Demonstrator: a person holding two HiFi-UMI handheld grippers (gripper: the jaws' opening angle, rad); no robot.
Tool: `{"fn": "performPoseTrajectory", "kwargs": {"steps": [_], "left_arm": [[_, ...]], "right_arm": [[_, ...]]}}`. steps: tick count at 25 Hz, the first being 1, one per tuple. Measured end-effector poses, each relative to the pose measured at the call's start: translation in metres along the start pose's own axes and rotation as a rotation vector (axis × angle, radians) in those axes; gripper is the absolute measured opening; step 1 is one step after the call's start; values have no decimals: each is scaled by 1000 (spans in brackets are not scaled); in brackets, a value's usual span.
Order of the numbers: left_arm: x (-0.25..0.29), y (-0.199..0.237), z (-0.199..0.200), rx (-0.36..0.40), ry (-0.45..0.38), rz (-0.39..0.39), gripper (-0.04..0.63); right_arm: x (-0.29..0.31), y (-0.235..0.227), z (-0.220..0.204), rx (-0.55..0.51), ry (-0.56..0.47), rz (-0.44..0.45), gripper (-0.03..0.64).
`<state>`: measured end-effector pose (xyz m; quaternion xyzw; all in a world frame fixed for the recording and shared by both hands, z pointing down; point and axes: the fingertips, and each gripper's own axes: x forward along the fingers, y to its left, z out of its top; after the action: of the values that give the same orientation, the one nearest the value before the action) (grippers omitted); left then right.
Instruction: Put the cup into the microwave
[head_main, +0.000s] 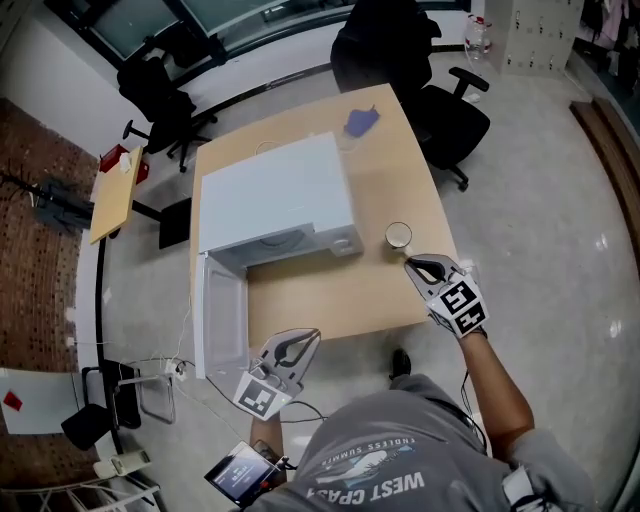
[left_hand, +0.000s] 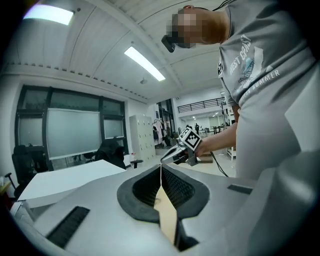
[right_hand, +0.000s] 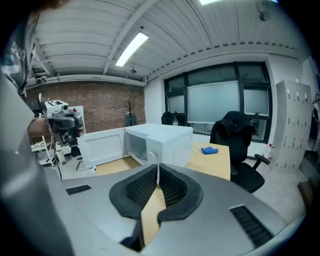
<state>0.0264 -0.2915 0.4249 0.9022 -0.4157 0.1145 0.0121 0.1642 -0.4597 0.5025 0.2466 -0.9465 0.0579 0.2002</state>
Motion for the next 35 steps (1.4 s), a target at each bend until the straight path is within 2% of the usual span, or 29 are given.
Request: {"fn": "performPoseTrajectory", "kwargs": {"steps": [5,11,13,15,20,23,25,26,35], "left_arm": [[2,7,-11,-25,49,51,23],[-4,10,-26,-63,103,114,23],[-5,11,-29,-75,120,129,23],[-7,11,-32,-88,132,141,23],[-17,11,-44,-111,169,168,23],[-20,12,-49,-117,168,178,23],[-22,12,-50,-120,169,181,23],[-23,11,-50,-120,167,181,23],[-28,13,-41,-94,137,178,23]], "right_arm": [[46,-44,-68,52,146,-26,21],[92,-74,-143,79,294,-47,35],[105,-80,-160,87,331,-47,85],[115,-81,-174,97,364,-43,107],[136,-79,-196,70,434,-69,126],[143,-85,-200,46,437,-124,127],[143,-89,-199,44,424,-152,79],[142,-89,-199,52,418,-157,75],[124,-72,-167,101,310,-114,71]]}}
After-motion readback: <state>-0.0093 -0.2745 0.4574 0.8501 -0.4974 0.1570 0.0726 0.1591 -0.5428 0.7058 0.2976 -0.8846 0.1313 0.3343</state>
